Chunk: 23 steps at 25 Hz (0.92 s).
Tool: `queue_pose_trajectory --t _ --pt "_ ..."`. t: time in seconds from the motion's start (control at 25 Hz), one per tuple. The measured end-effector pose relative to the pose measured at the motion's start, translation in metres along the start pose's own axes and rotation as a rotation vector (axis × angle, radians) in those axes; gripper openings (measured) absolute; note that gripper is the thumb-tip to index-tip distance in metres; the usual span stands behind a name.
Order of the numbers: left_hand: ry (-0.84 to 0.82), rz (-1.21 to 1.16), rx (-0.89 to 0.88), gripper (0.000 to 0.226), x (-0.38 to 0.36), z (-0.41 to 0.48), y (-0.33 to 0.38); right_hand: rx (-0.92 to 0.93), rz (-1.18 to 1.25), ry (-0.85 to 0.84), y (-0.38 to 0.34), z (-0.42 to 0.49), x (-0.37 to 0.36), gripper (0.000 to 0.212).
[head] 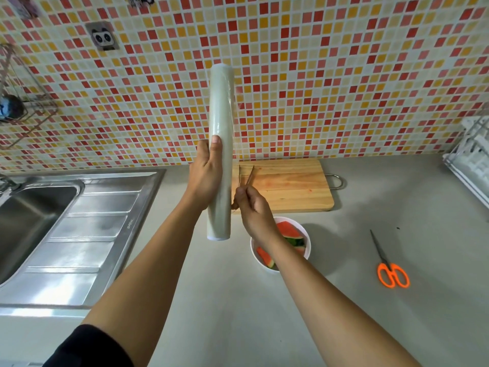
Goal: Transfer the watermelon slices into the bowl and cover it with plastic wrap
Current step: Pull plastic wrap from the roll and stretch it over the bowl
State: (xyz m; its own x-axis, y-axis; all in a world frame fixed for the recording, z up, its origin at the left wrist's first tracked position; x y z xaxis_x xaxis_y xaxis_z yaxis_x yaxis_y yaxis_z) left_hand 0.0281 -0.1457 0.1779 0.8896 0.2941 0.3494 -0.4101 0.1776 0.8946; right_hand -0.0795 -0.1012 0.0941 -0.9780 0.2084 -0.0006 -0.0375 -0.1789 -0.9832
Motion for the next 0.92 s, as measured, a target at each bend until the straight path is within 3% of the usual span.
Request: queue_pose_trajectory --t 0.28,0.64,0.8,0.92 --pt "0.044 0.036 0.045 0.039 -0.005 0.0 -0.007 -0.021 -0.052 0.068 0.006 -0.001 0.001 0.025" --pt "0.135 0.255 -0.099 0.043 0.006 0.001 0.003 0.049 -0.065 0.137 -0.003 -0.008 0.018 0.019" --pt "0.011 0.279 -0.001 0.048 -0.007 -0.003 -0.012 -0.014 0.074 0.1 0.01 -0.019 0.019 0.021" --pt "-0.073 0.342 -0.036 0.05 -0.016 -0.005 -0.003 -0.179 0.18 0.043 0.031 -0.025 0.007 0.03"
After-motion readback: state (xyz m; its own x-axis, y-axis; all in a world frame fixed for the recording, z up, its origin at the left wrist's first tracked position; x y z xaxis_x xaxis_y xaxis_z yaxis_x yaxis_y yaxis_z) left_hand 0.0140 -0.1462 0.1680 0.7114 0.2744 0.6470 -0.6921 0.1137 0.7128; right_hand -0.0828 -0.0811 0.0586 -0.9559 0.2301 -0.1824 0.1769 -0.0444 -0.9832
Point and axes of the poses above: each hand's wrist, its own z-axis towards the middle knuckle, its own x-axis out of the back of the hand, y = z × x, the point moved 10 cm from there along z, towards the middle knuckle, and after that the axes turned 10 degrees about y, right-handed, at the moved point
